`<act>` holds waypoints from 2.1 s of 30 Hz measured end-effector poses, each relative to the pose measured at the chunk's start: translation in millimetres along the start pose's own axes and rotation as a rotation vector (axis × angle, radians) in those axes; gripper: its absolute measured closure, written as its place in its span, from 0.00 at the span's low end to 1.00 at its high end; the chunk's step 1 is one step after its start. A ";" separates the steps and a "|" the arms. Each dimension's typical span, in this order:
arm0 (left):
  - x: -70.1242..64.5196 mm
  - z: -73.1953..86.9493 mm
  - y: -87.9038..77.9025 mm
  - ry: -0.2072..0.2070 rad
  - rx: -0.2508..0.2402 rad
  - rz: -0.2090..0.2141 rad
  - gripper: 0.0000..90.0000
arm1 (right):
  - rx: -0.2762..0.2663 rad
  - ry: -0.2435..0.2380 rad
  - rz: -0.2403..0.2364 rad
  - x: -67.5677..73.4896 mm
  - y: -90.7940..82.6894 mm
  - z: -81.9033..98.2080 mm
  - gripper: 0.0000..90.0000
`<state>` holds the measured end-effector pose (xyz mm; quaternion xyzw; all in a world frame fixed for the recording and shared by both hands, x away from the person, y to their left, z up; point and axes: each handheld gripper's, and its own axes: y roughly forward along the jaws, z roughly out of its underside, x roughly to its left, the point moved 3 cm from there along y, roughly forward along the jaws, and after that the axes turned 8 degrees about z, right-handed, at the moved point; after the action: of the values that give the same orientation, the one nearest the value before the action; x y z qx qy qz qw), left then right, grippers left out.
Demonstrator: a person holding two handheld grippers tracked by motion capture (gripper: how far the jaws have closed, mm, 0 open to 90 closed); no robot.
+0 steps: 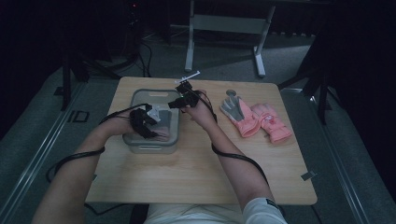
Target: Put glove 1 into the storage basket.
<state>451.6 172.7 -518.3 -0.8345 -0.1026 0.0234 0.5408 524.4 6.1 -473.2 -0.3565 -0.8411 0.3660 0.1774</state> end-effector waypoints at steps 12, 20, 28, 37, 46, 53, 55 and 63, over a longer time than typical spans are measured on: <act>-13.3 -19.9 -34.2 -0.114 -0.163 -0.011 0.44 | -0.011 -0.019 -0.008 -5.5 -30.9 18.5 0.60; -25.0 -43.7 -43.3 -0.133 -0.220 -0.007 0.45 | -0.044 -0.043 0.025 -16.2 -59.0 32.4 0.59; -37.8 -71.7 -36.3 -0.141 -0.258 -0.016 0.25 | -0.071 -0.041 0.059 -36.0 -84.4 51.8 0.59; -56.6 -99.2 -16.2 -0.117 -0.250 0.041 0.03 | -0.108 -0.034 0.094 -58.8 -110.4 71.7 0.60; -86.6 -114.9 7.3 -0.099 -0.252 0.088 0.02 | -0.124 -0.030 0.144 -86.3 -123.0 93.9 0.62; -109.4 -118.5 19.0 -0.086 -0.280 0.100 0.02 | -0.121 -0.035 0.199 -108.3 -130.9 108.4 0.63; -117.1 -118.3 22.1 -0.086 -0.298 0.111 0.02 | -0.117 -0.043 0.220 -114.9 -132.9 112.8 0.64; -144.6 -112.2 44.8 -0.082 -0.300 0.072 0.02 | -0.072 -0.041 0.264 -142.3 -130.9 129.9 0.72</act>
<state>333.6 25.9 -522.8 -0.9074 -0.0971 0.0614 0.4042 487.4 -223.8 -468.4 -0.4624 -0.8030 0.3632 0.0976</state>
